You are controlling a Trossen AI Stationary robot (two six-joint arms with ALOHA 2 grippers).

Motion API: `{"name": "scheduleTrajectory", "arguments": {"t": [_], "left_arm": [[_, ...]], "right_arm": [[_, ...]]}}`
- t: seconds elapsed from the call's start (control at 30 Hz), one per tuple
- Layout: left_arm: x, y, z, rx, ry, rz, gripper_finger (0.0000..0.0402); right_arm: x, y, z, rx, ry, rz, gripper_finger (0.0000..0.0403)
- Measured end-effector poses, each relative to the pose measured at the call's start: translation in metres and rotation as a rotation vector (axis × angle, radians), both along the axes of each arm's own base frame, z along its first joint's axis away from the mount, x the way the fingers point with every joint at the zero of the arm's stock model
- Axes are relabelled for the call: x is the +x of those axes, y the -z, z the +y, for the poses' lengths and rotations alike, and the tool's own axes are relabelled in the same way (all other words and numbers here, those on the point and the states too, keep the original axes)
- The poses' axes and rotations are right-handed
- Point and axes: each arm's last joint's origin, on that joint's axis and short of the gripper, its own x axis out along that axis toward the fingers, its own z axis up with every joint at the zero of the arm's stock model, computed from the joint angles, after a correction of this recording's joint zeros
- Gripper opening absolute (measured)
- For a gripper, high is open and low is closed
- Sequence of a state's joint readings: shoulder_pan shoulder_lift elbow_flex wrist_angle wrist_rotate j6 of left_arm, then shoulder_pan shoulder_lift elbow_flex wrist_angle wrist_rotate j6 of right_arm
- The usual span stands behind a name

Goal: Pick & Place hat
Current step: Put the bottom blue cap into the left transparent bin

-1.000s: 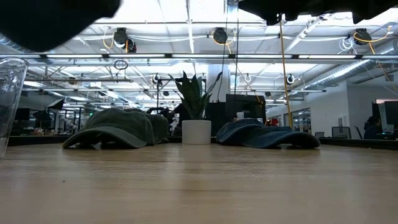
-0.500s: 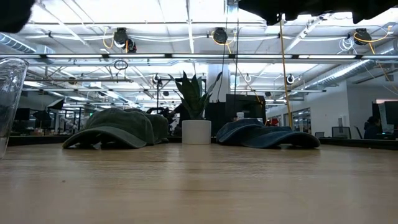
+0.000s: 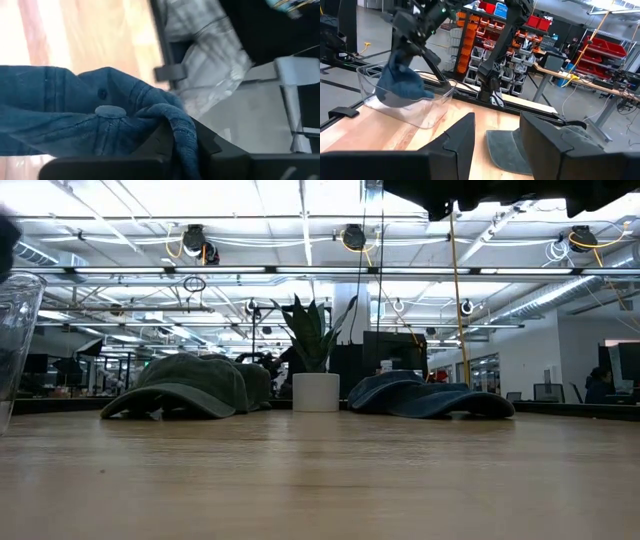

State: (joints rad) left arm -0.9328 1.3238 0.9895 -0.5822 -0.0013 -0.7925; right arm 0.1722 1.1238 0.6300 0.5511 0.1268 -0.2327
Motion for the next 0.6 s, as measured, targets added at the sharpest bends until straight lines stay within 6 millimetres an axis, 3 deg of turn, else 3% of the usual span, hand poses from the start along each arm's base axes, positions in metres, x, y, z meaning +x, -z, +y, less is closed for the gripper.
{"name": "scheduleTrajectory", "arguments": {"t": [0.13,0.33,0.6], "left_arm": [[-0.004,0.014,0.005,-0.017,-0.115,0.121,0.0034],[-0.007,0.020,0.012,-0.041,-0.360,0.298,0.0035],[-0.003,0.021,0.017,-0.025,-0.429,0.297,0.0060]], "right_arm": [[0.000,0.002,0.000,0.007,0.000,0.020,0.0145],[0.000,0.002,0.000,-0.008,-0.001,0.019,0.0145],[0.000,0.002,0.000,-0.041,-0.002,0.019,0.0146]]}}
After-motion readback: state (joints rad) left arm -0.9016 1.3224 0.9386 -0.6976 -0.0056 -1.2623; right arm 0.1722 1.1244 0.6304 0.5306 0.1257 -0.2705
